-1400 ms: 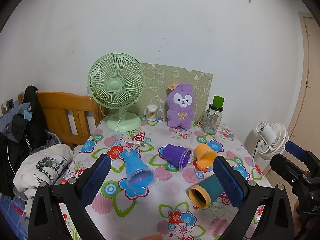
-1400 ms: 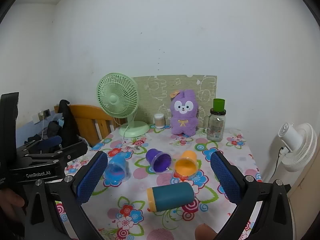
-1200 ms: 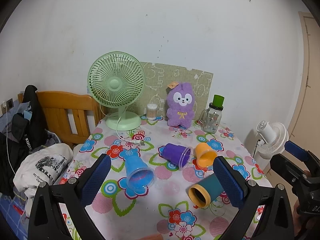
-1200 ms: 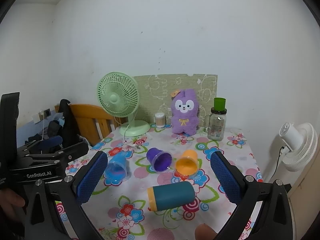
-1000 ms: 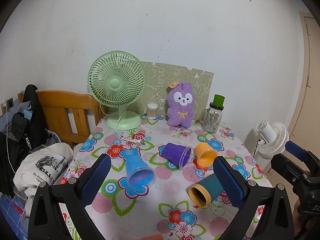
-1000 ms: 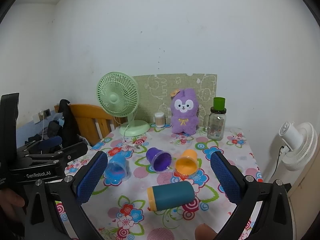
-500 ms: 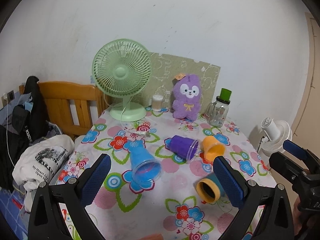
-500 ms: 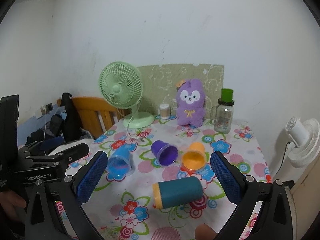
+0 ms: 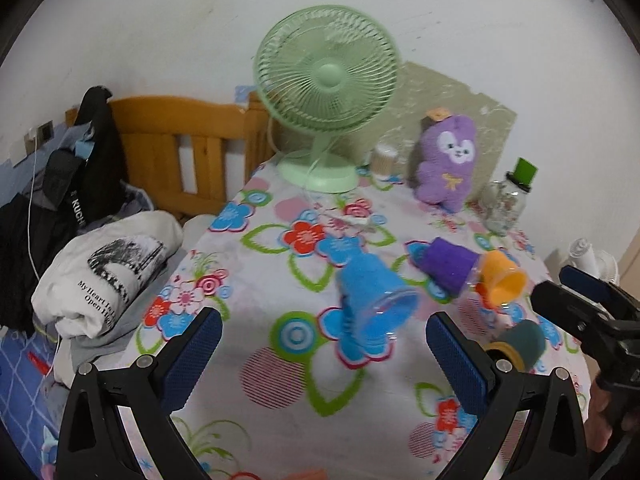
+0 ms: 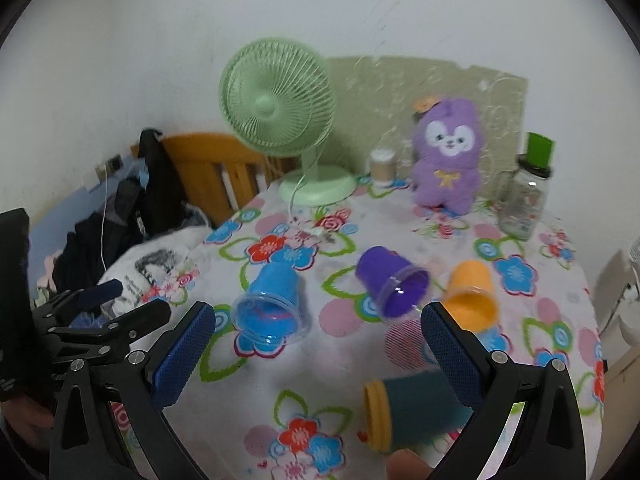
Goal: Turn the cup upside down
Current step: 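Close the right gripper around the blue cup's body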
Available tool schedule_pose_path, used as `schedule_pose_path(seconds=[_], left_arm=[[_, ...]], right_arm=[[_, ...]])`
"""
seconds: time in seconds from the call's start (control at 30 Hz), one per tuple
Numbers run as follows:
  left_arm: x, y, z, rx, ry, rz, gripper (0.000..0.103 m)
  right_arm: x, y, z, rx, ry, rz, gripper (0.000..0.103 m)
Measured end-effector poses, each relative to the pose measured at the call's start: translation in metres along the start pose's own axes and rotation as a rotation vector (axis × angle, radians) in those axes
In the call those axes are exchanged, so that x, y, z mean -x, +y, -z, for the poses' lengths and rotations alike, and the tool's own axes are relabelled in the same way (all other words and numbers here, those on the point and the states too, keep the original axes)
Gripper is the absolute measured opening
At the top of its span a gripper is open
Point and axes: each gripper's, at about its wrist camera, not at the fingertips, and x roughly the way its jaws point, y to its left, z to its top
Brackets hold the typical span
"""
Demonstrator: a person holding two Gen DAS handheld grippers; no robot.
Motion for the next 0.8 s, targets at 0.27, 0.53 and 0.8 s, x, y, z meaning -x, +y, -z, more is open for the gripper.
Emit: schedule_pose_path(seconds=[0.27, 0.53, 0.8], left_arm=[[-0.031, 0.027, -0.018, 0.012, 0.043, -0.05, 0.103], [-0.054, 0.053, -0.023, 0.061, 0.117, -0.098, 0.103], [-0.053, 0.063, -0.01, 0.088, 0.143, -0.105, 0.103]], right_arm=[[-0.077, 0.017, -0.04, 0.038, 0.157, -0.043, 0.103], [-0.169, 0.016, -0.051, 0.008, 0.422, -0.068, 0.103], [-0.2, 0.032, -0.032, 0.047, 0.562, -0.118, 0.086]])
